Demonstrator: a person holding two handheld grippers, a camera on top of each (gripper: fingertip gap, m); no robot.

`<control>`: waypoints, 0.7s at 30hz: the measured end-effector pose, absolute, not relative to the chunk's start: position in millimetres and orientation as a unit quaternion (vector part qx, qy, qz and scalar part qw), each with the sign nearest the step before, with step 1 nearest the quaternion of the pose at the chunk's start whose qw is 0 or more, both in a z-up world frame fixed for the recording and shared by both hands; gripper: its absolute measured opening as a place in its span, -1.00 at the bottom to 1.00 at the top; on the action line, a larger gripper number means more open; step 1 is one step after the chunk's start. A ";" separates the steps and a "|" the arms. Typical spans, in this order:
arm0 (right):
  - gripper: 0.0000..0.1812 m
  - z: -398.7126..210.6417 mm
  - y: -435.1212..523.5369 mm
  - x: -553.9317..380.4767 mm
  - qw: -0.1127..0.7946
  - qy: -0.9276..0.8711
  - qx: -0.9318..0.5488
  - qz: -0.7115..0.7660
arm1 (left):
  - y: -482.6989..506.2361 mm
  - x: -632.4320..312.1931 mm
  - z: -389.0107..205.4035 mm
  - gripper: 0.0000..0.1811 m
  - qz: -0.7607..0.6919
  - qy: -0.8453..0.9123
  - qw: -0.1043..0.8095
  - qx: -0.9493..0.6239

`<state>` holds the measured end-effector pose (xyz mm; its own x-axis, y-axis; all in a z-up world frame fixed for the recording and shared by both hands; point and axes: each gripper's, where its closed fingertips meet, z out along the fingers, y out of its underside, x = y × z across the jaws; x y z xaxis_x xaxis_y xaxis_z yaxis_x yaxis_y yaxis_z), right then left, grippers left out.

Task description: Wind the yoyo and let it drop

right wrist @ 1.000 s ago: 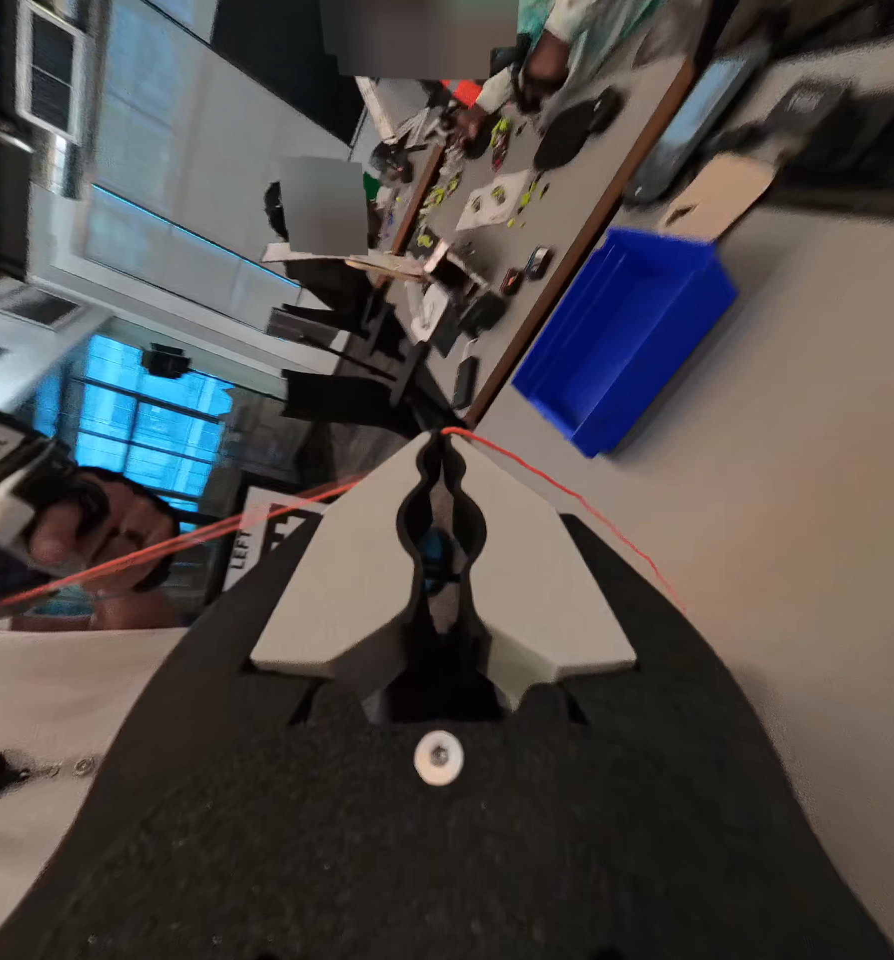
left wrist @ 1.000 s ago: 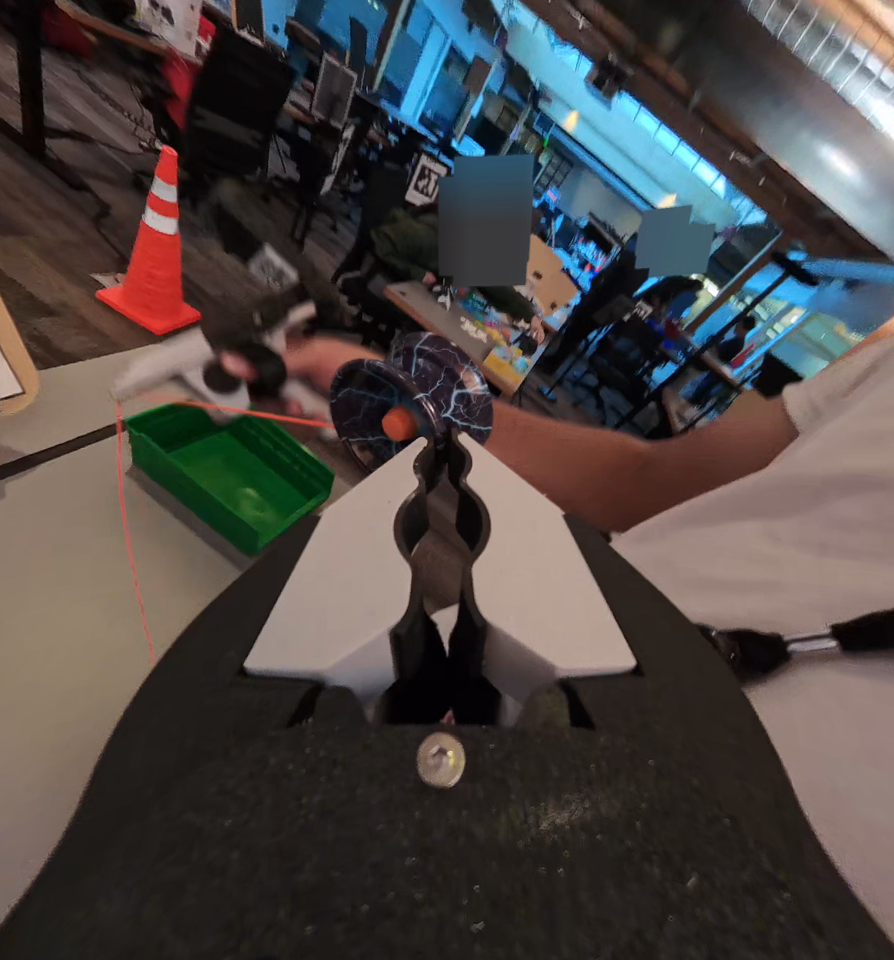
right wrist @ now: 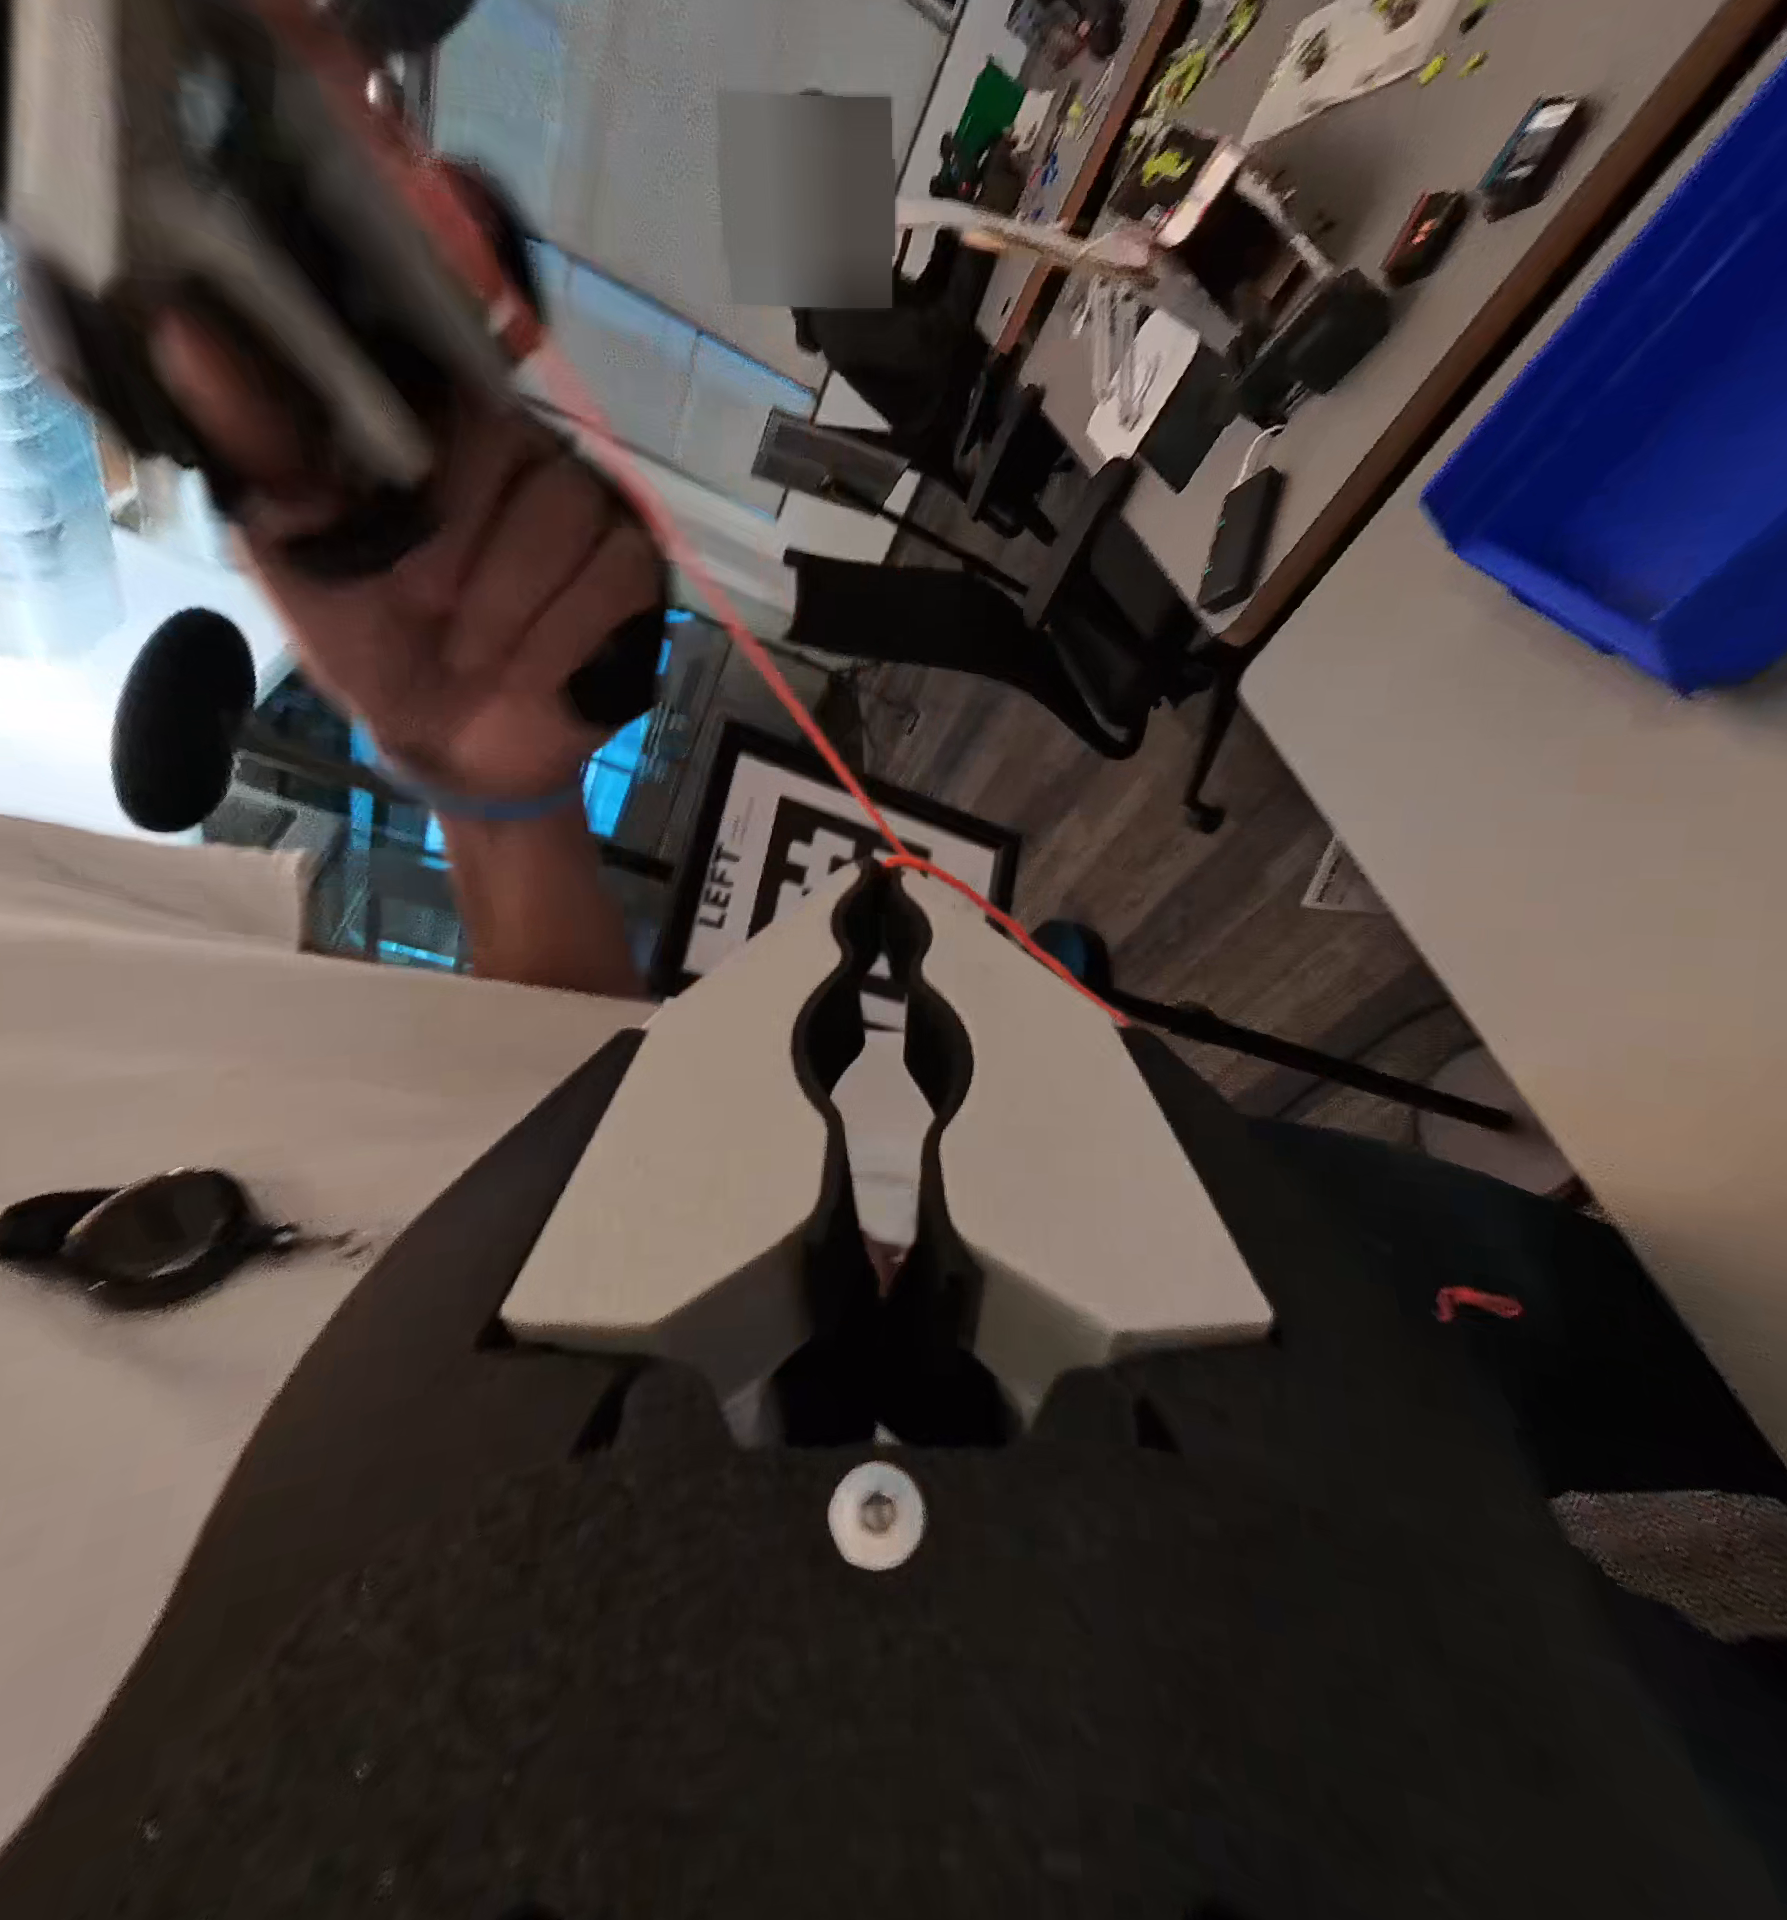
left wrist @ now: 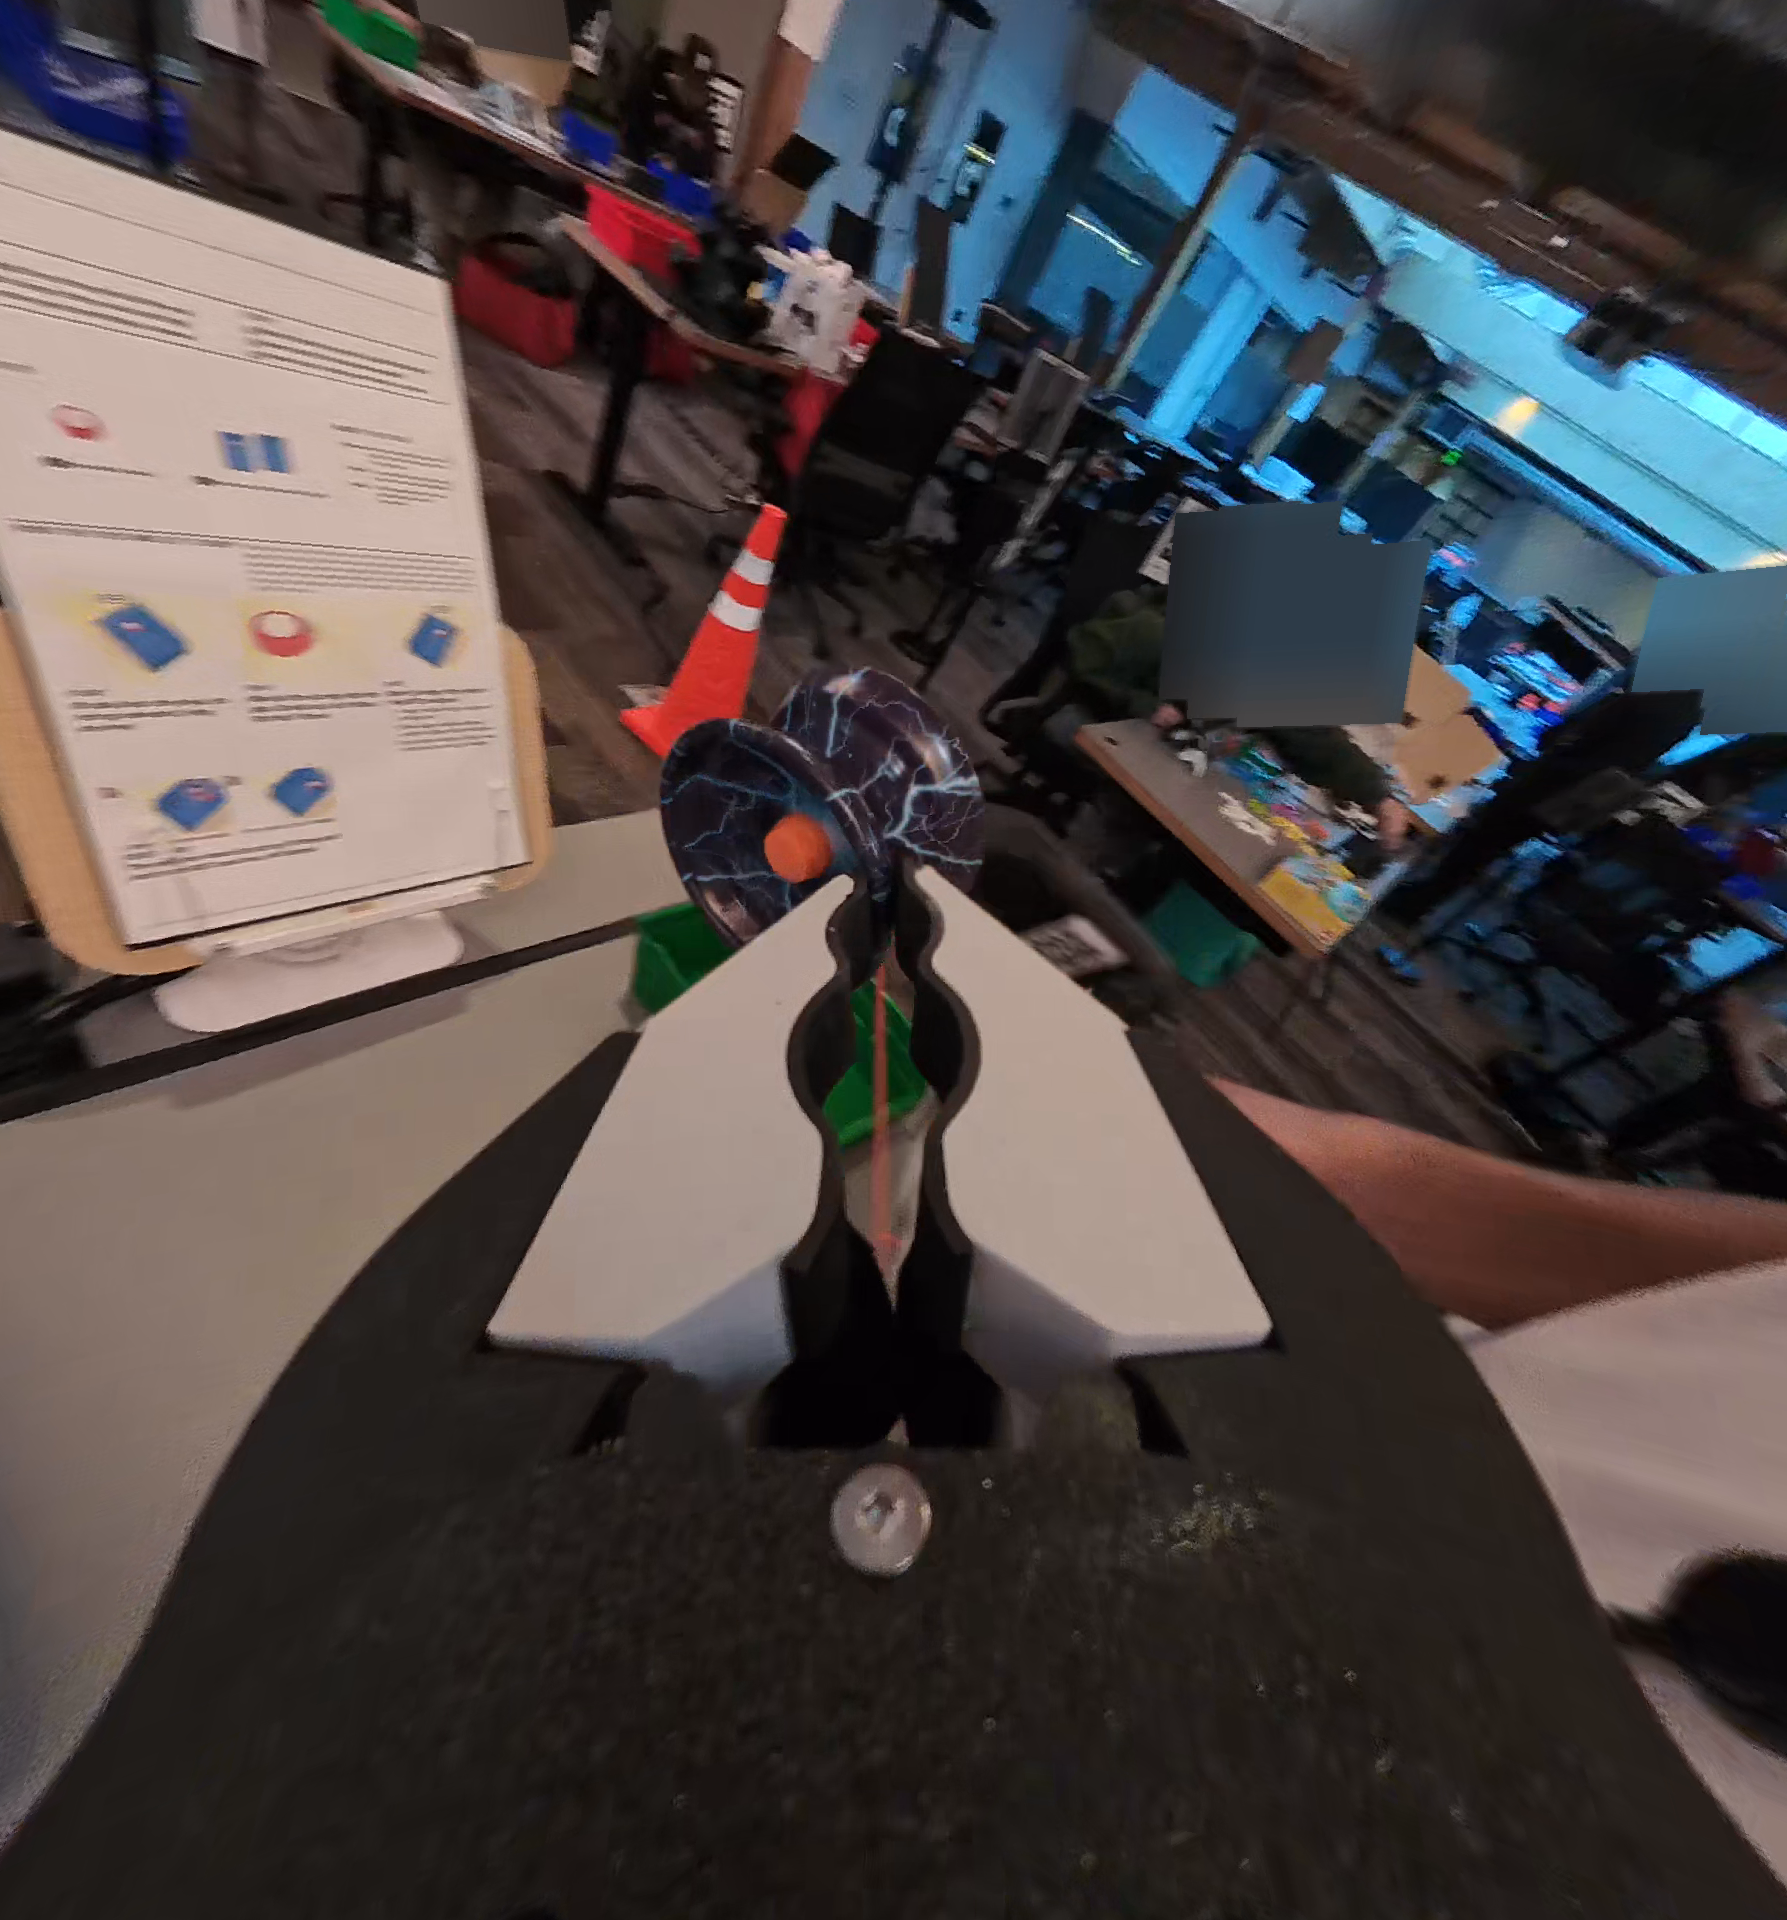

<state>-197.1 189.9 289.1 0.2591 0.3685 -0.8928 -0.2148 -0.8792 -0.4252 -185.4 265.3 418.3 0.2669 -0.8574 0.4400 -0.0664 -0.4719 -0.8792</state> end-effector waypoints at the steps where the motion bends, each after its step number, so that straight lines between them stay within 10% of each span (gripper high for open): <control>1: -1.00 280.0 200.6 -189.6 0.247 -0.040 -0.760 0.600 | 253.5 -184.6 420.2 -1.00 -0.513 0.344 0.381 -0.688; 21: -1.00 416.0 242.2 -156.1 0.394 -0.162 -0.750 0.506 | 263.0 -188.0 315.1 -0.99 -0.376 0.377 0.347 -0.773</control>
